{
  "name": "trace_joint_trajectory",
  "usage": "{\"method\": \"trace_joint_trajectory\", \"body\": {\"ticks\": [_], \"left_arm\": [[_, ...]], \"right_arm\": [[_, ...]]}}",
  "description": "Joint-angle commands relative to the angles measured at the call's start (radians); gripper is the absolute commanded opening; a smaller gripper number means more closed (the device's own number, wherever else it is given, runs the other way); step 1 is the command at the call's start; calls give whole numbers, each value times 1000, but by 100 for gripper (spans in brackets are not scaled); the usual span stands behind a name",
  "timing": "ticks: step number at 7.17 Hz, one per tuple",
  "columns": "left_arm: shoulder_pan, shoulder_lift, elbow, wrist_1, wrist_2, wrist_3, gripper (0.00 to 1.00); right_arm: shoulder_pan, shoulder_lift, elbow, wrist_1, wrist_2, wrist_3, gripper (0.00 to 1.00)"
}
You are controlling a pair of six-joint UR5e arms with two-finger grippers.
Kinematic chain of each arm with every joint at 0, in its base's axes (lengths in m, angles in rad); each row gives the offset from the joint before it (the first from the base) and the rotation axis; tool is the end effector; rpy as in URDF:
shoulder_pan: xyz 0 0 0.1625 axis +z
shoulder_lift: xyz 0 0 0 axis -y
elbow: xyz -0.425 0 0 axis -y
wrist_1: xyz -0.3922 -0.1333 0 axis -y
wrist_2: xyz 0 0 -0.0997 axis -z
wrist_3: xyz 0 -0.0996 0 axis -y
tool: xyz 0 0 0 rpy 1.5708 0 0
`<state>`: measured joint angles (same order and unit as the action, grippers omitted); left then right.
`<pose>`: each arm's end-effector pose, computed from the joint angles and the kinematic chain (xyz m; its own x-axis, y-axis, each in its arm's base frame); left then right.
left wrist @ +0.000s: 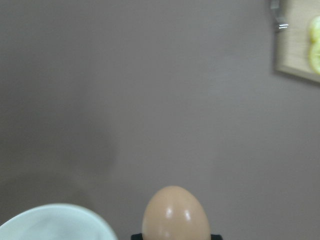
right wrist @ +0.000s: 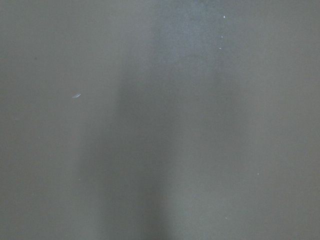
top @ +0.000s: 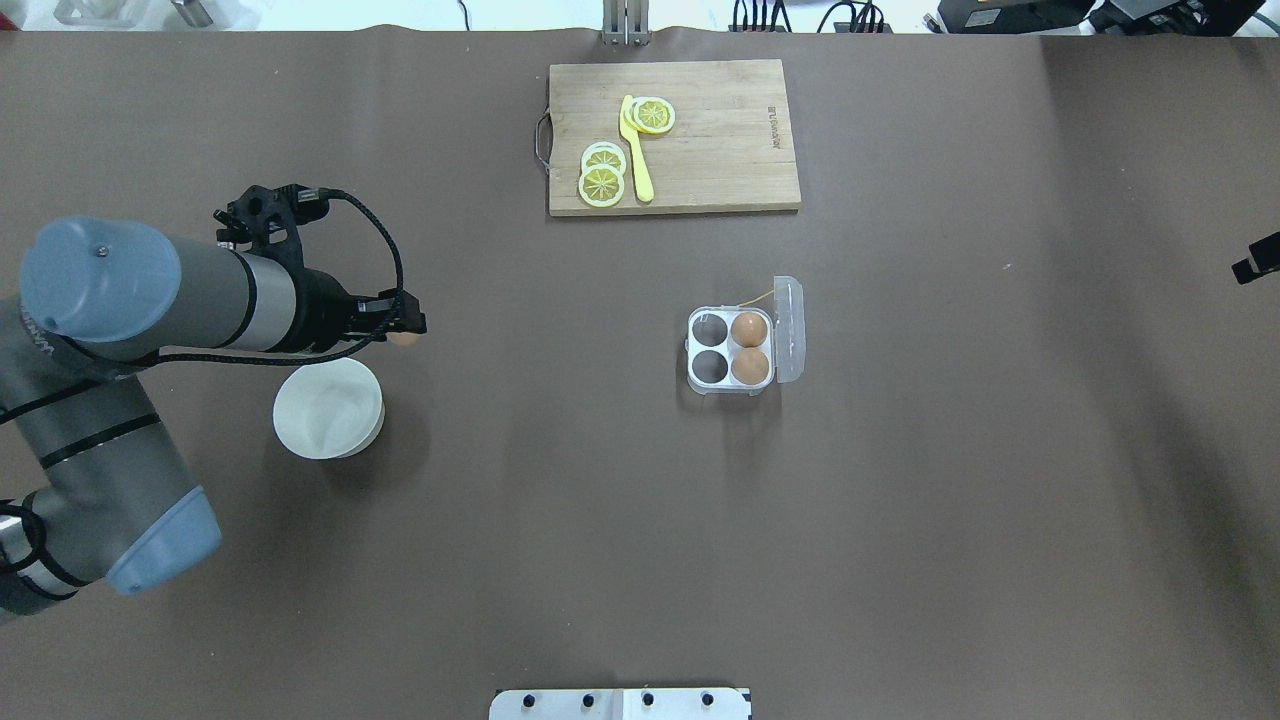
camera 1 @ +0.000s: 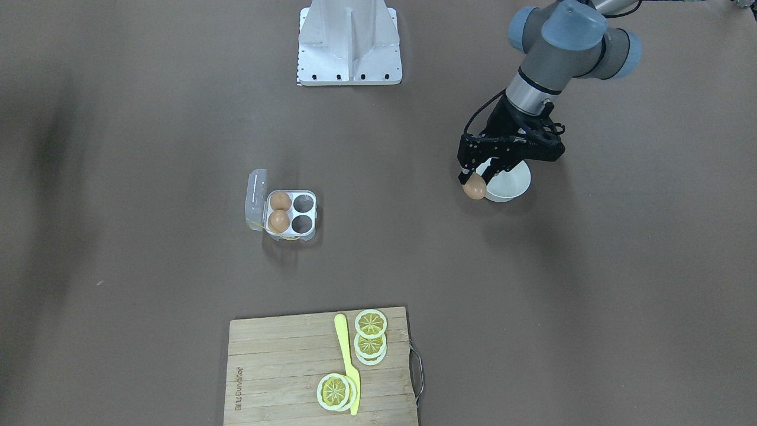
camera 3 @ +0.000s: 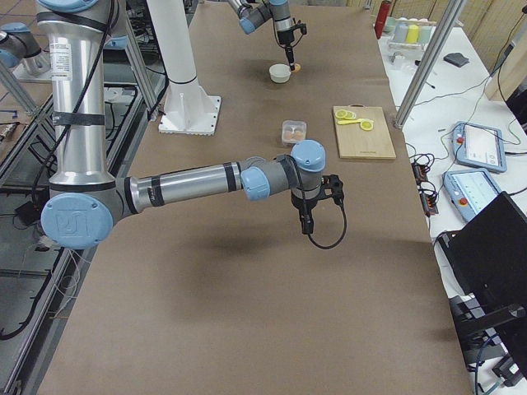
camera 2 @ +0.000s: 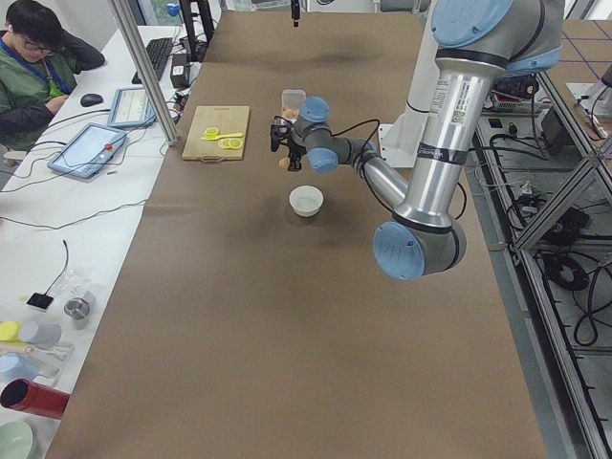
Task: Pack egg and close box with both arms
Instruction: 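Lift the egg out of the bowl with the left gripper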
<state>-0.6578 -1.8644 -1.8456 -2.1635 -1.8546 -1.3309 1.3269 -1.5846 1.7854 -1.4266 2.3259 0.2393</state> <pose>0.3953 -0.4386 0.3048 0.3973 -0.0187 -0.9175 0.2978 0.9483 0.1096 -0.0569 -0.4978 0.5438 0.6860 -0.1729 0.7068 0.0666 0.9822 0.1757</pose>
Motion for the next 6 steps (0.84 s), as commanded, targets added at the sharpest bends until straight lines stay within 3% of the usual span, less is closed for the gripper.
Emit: {"method": "trace_joint_trajectory", "body": {"ticks": [1,3,4,6], "left_arm": [[4,-88,40,-67,35,0,0],[70,-145,58,-67,116,-11,0],[76,-169,87,-87,117,51,0],[179,-203,149,-148,260,263,0]], "right_arm": [[0,0,2,0,1,0,100],[0,0,6,0,0,0,100],[0,0,6,0,1,0,100],[0,0,8,0,1,0,100]]}}
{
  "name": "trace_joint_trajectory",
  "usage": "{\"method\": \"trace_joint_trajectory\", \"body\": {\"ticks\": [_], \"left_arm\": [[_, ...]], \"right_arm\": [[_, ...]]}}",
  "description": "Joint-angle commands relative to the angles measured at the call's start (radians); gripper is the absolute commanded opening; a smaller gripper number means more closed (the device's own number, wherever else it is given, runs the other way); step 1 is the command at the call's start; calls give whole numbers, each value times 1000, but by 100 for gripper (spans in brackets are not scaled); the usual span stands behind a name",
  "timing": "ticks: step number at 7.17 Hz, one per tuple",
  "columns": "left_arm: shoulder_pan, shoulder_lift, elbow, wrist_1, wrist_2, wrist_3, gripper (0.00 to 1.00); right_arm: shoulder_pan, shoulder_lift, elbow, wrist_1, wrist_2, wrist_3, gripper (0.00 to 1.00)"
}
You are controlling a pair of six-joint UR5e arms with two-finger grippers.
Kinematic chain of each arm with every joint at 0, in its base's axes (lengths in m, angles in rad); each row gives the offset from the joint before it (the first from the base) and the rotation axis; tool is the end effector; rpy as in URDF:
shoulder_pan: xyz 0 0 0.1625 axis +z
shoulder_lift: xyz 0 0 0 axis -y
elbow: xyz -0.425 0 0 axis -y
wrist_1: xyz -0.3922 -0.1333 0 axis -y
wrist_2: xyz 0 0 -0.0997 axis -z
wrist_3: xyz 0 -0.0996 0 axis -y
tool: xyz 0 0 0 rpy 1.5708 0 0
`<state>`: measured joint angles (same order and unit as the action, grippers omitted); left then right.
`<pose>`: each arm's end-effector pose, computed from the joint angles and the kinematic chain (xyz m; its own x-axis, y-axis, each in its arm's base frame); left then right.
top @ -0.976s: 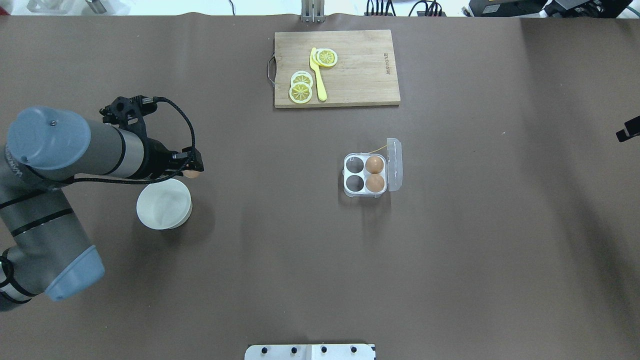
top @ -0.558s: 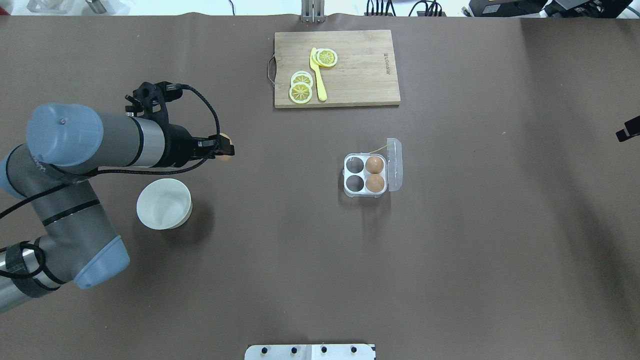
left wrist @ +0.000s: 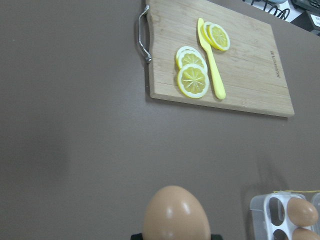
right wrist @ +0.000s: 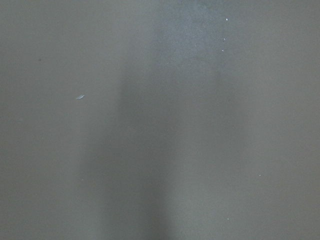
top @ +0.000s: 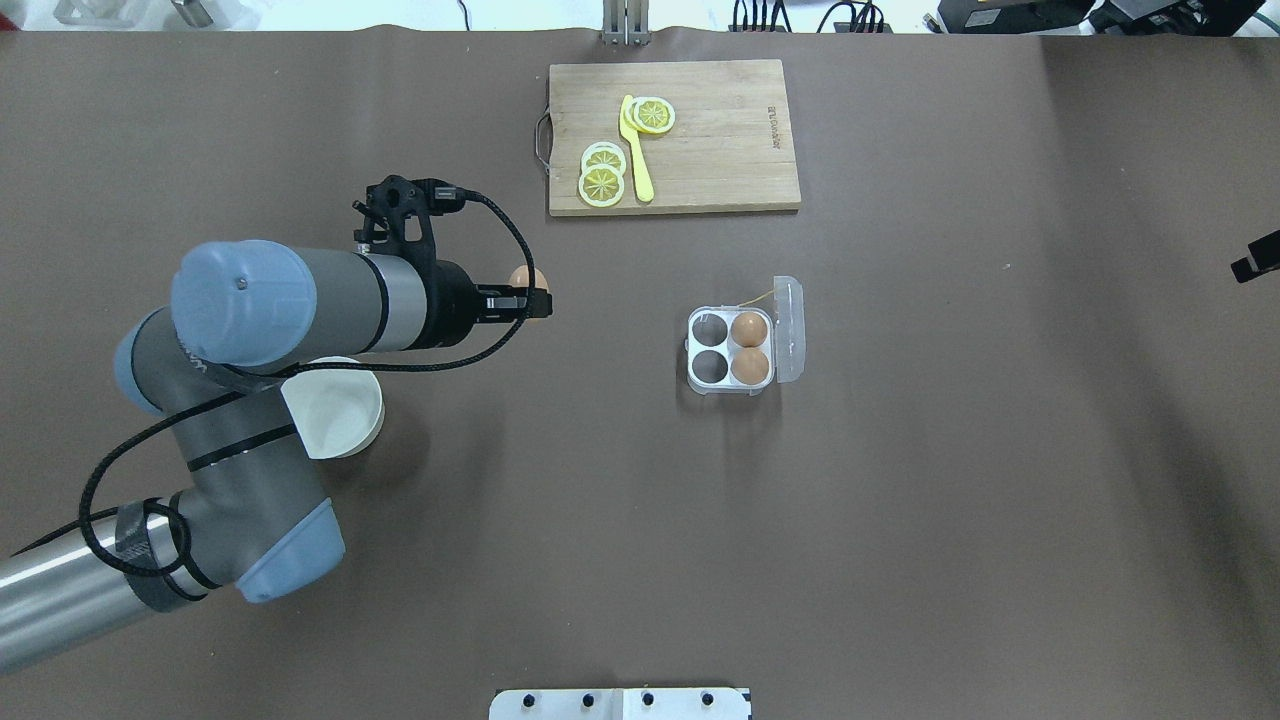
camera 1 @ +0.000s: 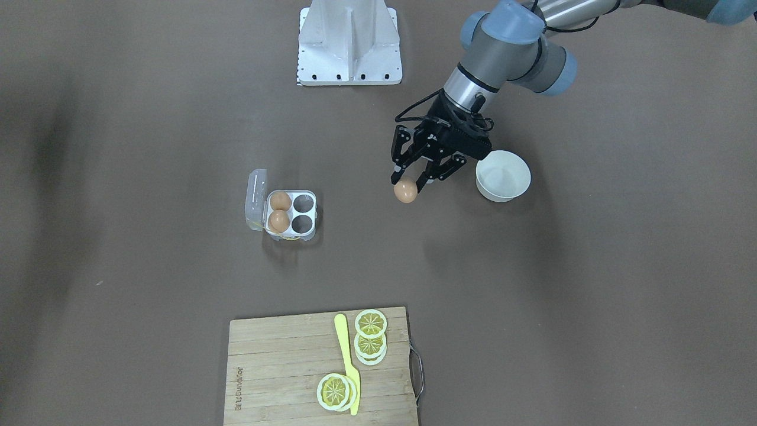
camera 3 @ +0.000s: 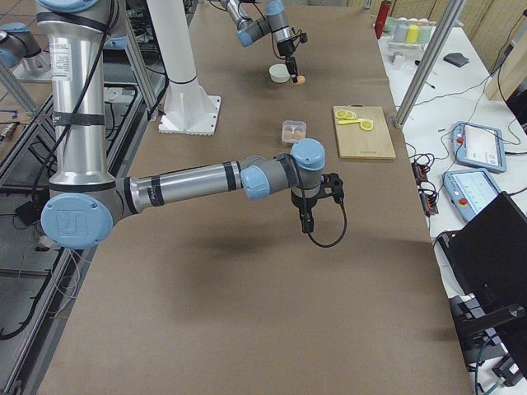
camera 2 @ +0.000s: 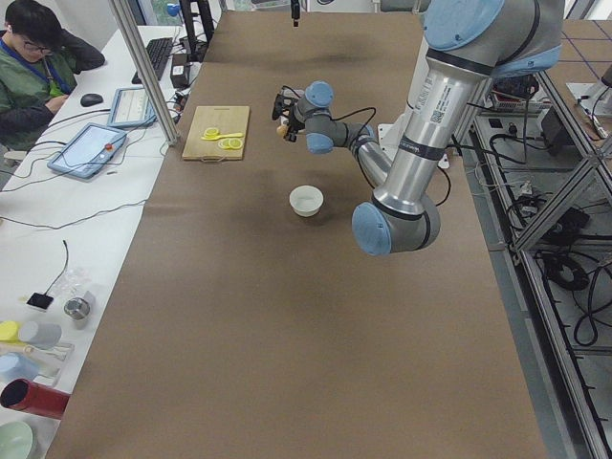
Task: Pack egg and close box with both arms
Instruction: 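Lift the egg out of the bowl with the left gripper, then carry the egg to the empty cup of the clear egg box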
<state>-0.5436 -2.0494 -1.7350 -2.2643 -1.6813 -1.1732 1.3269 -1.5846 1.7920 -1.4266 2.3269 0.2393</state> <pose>0.4752 -0.4301 0.2307 0.3468 0.2401 -0.9067 0.3123 0.8820 0.3530 -0.0569 -0.4975 0.5404 0.6842 -0.1775 0.7074 0.0664 0.9811 0.1819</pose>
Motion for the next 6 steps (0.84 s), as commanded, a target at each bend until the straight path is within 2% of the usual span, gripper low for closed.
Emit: {"method": "trace_joint_trajectory", "body": {"ticks": [1,2,3,6], "left_arm": [[80,-87,174,-210,106,136,0],[99,-185,299,-297,145,142,0],[111,-246,349,-300,181,182,0],[126,-317,452,-378,184,244,0]], "right_arm": [[0,0,3,0,0,0,100],[0,0,4,0,2,2,100],[0,0,7,0,3,2,100],[0,2,6,0,3,2,100]]}}
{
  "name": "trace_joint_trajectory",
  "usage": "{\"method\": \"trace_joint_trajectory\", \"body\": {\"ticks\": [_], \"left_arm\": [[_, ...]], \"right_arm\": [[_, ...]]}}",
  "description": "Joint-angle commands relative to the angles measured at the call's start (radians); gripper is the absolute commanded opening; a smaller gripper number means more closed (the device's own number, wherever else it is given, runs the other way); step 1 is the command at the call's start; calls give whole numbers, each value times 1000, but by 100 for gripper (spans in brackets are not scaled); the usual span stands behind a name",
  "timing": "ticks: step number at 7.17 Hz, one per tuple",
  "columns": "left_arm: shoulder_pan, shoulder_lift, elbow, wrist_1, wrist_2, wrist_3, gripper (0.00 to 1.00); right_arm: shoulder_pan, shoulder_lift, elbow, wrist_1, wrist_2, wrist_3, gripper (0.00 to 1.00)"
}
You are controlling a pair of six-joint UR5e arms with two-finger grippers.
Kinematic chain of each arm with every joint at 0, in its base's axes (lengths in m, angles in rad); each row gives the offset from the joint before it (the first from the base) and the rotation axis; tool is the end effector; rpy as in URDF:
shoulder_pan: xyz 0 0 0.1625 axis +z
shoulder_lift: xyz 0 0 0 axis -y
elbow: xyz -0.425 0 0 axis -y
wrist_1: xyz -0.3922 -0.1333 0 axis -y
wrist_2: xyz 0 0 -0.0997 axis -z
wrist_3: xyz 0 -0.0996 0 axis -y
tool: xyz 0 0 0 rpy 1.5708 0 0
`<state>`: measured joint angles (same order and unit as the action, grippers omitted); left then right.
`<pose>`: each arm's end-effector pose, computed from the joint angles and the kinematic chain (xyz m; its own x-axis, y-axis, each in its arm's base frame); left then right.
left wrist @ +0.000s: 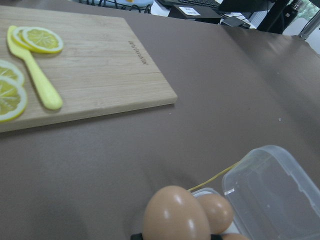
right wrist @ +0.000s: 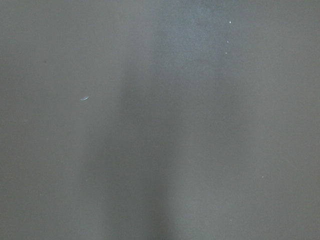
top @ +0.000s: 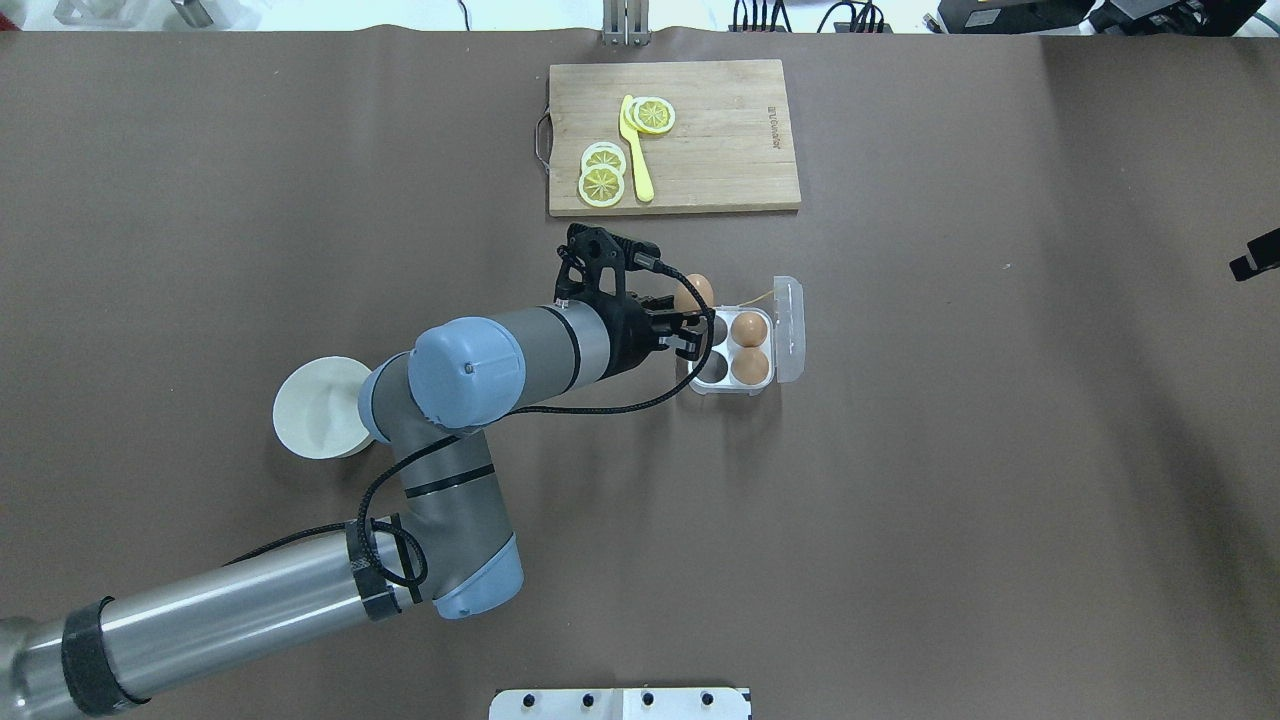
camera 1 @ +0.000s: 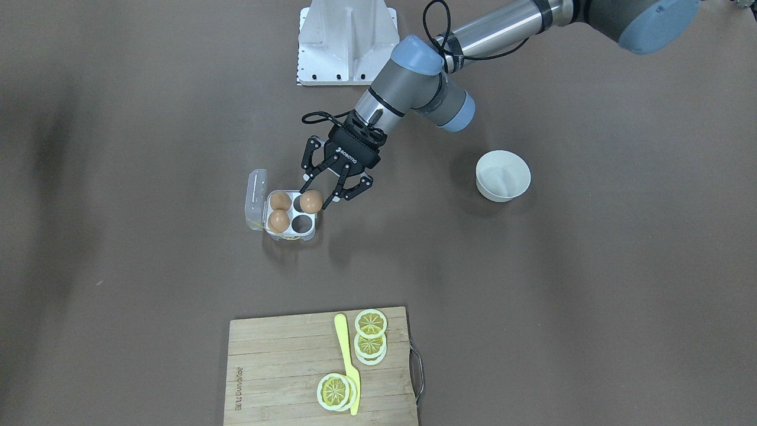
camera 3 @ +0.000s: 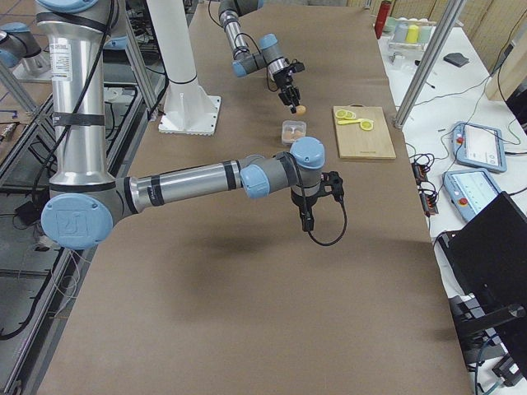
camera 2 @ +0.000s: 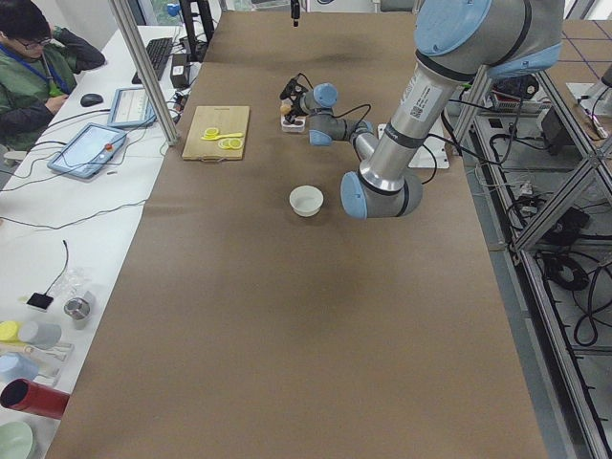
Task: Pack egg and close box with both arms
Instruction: 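Carry the egg to the empty cup of the clear egg box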
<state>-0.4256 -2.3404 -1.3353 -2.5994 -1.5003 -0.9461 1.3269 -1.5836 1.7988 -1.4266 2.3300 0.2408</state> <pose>0.6101 -0.4306 0.1692 0.2844 0.5116 -0.8108 0.3818 0.7153 0.5853 -0.0571 -0.4974 0.5363 0.6807 -0.1816 0.7096 0.0656 0.9800 0.1879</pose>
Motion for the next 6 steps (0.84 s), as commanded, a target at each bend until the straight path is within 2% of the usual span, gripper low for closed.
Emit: {"method": "trace_joint_trajectory", "body": {"ticks": [1,3,6], "left_arm": [[11,-40,85,-57,5,36,0],[43,-42,99,-57,47,36,0],[60,-39,99,-57,63,36,0]], "right_arm": [[0,1,-1,0,0,0,100],[0,1,-1,0,0,0,100],[0,1,-1,0,0,-2,100]]}}
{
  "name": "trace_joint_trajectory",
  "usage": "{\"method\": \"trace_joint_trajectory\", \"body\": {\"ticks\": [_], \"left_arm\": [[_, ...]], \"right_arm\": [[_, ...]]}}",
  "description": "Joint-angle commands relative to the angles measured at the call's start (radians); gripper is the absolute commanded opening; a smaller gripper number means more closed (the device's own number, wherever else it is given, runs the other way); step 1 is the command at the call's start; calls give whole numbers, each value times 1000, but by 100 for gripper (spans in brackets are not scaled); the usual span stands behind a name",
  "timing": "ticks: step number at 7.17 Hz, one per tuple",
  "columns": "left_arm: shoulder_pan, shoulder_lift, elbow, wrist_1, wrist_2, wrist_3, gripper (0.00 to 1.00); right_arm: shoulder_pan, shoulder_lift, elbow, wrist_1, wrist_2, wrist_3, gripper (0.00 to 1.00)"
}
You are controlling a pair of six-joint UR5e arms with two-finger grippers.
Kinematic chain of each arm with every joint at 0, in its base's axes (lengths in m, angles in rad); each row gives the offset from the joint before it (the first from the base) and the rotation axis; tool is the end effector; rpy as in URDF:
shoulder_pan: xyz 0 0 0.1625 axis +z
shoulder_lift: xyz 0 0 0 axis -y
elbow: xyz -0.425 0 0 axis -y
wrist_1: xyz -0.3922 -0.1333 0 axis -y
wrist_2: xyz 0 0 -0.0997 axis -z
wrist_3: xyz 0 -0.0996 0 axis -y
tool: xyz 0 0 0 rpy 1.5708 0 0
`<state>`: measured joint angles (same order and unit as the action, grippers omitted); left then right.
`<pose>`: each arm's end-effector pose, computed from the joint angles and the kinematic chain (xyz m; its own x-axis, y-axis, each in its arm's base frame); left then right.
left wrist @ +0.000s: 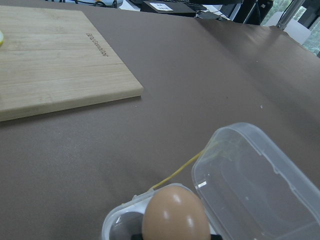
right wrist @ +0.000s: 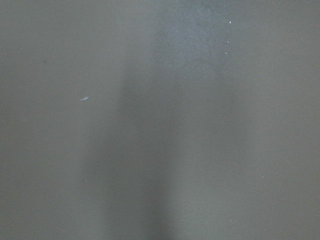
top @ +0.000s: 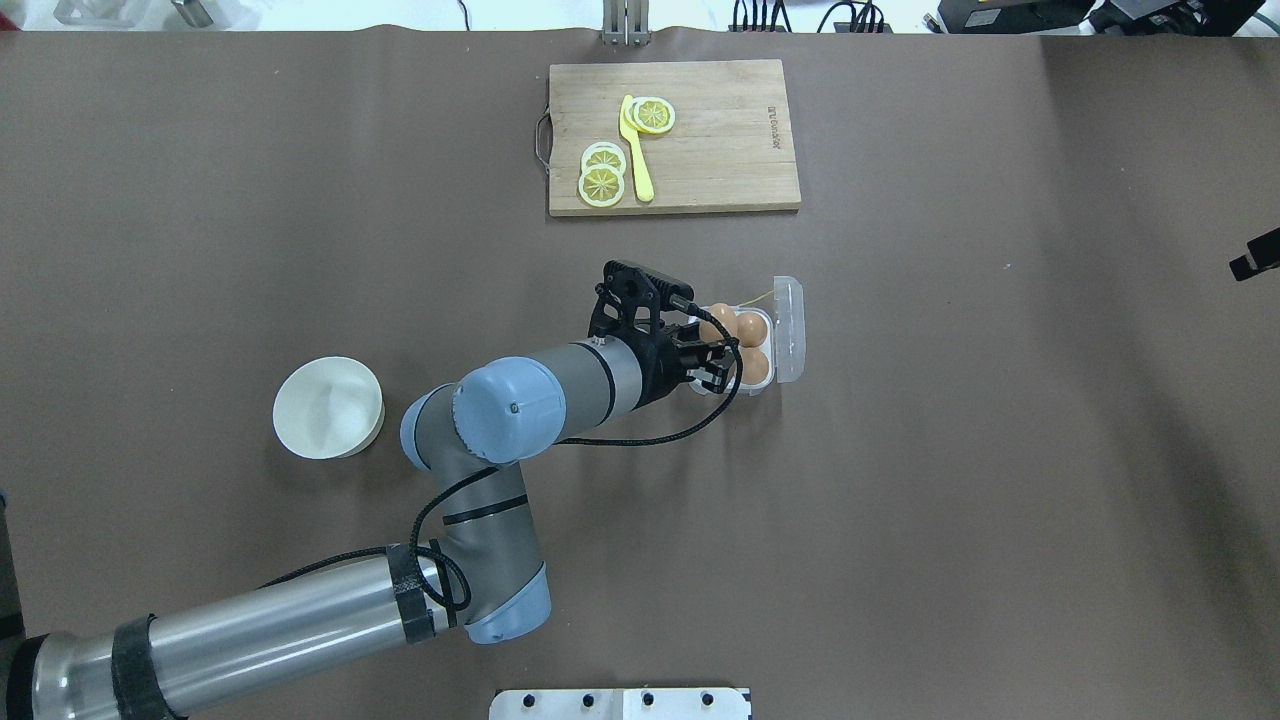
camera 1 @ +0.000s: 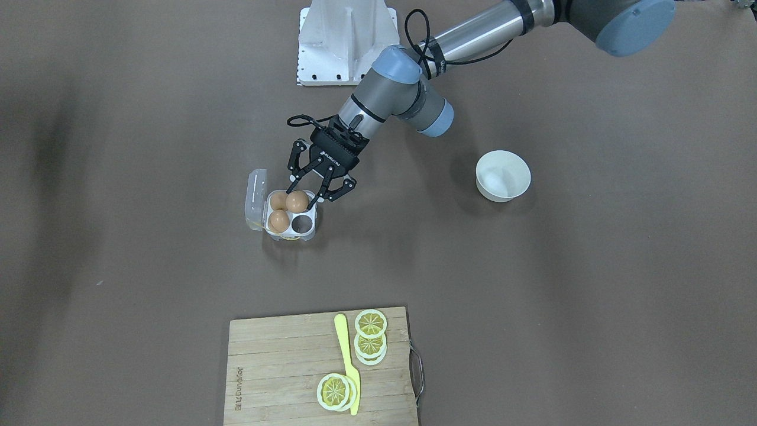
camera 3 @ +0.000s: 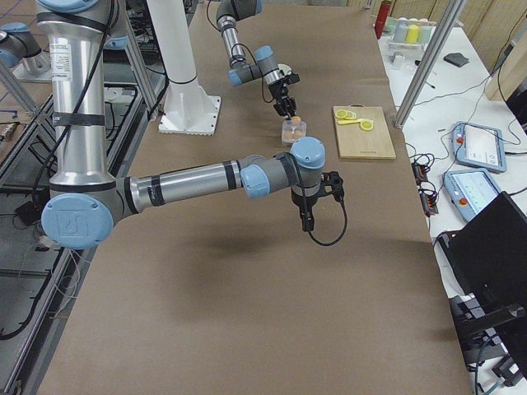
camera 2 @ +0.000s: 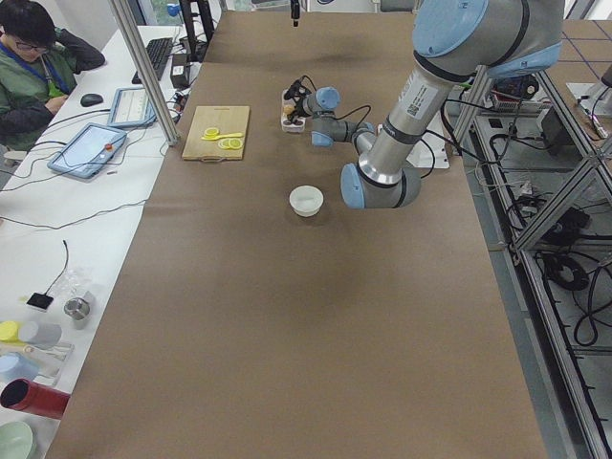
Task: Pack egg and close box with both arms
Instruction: 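Carry the egg to the empty cup of the clear egg box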
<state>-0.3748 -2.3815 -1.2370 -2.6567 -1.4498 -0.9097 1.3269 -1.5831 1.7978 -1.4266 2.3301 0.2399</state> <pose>0.6504 -0.4120 0.1764 0.2980 0.5377 -0.7887 0.3709 0.6961 0.6147 -0.0571 -0.4976 0.5365 0.6807 -0.1822 0.7096 0.0663 0.9799 0.1880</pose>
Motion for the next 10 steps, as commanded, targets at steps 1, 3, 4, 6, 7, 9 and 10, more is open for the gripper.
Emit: {"method": "trace_joint_trajectory", "body": {"ticks": [1,3,4,6,7,9,10], "left_arm": [[16,2,1,0,29,0,0],[16,2,1,0,31,0,2],[16,2,-1,0,31,0,16],[16,4,1,0,29,2,43],[16,4,1,0,29,2,62],[16,5,1,0,29,5,82],[16,5,1,0,29,6,88]], "right_arm": [[0,0,0,0,0,-1,100],[0,0,0,0,-2,-1,100],[0,0,0,0,-2,-1,100],[0,0,-2,0,-2,-1,100],[0,0,-2,0,-3,-1,100],[0,0,-2,0,-3,-1,100],[0,0,-2,-2,-3,-1,100]]}}
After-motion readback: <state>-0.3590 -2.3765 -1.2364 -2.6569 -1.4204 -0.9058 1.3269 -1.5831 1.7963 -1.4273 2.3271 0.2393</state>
